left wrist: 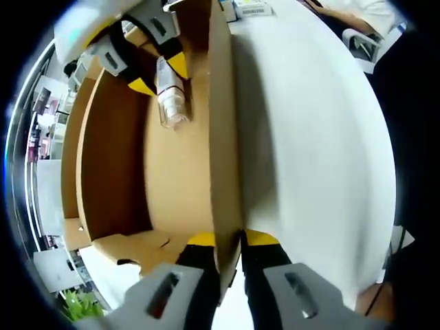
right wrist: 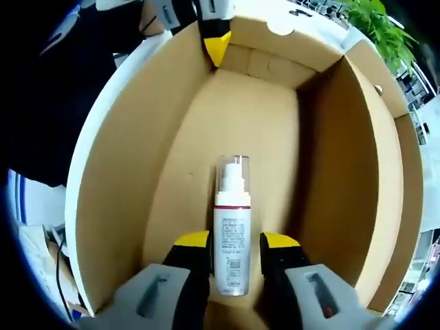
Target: Operate the shoe box by opening the lid, removing the specified soft item, and placing it in the target area until the item is outside and the box remains undamaged.
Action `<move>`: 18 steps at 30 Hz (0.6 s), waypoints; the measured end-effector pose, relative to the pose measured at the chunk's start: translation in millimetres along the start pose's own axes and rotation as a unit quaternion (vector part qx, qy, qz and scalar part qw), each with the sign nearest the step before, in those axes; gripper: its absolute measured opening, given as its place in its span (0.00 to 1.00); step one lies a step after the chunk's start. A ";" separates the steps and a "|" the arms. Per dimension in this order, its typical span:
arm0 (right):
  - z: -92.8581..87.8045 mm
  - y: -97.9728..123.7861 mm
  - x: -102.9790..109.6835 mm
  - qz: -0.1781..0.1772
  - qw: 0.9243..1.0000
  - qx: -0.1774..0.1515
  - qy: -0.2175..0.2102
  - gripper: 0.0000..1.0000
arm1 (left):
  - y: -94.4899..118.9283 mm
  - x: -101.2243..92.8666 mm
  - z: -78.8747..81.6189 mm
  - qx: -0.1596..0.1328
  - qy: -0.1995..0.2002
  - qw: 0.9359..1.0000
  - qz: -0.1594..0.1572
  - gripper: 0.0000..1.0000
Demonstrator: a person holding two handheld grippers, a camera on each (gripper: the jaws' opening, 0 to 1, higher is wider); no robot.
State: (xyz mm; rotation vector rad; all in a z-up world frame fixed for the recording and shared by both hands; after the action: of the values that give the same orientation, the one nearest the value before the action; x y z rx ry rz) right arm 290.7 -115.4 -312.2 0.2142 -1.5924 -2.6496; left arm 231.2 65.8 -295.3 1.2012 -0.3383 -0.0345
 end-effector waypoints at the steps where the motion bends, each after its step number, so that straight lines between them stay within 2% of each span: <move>1: 0.0 0.0 0.3 0.000 1.000 0.000 0.000 0.26 | 0.0 -0.1 0.0 0.000 0.000 1.000 0.000 0.09; 4: 0.0 0.0 1.4 0.002 1.000 0.000 -0.001 0.21 | 0.1 -0.2 0.1 0.000 0.000 1.000 0.000 0.09; 18: 4.4 6.4 2.0 -0.011 1.000 0.000 -0.005 0.20 | 0.3 -0.6 0.0 0.000 0.000 1.000 0.001 0.09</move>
State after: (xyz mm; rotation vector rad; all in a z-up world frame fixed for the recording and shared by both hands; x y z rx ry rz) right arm 287.8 -114.8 -304.7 0.2190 -1.6028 -2.6713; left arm 230.7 66.0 -295.2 1.2014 -0.3396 -0.0335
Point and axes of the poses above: the point that each gripper's makers call its tool centre point, and the gripper's own axes: y roughly backward along the fingers, x roughly to its left, z roughly out of its top, the point moved 3 cm from there along y, roughly backward along the fingers, and after that the axes turned 15 degrees about -x, right-handed, at the moved point
